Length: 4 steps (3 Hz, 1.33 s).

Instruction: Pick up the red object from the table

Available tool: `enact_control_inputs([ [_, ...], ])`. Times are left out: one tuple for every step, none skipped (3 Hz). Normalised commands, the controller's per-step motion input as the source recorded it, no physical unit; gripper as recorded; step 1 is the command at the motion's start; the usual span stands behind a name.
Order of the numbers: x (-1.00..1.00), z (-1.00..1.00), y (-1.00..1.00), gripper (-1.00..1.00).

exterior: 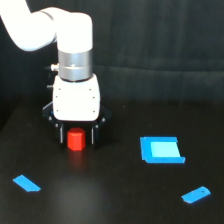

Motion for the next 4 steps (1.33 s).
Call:
enact_control_inputs([
  [-0.02,-0.2,0.0,-1.0],
  [0.04,-0.13,0.06,-1.0],
  [0.12,-0.03,-0.12,-1.0],
  [0.02,0.9,-0.13,-1.0],
])
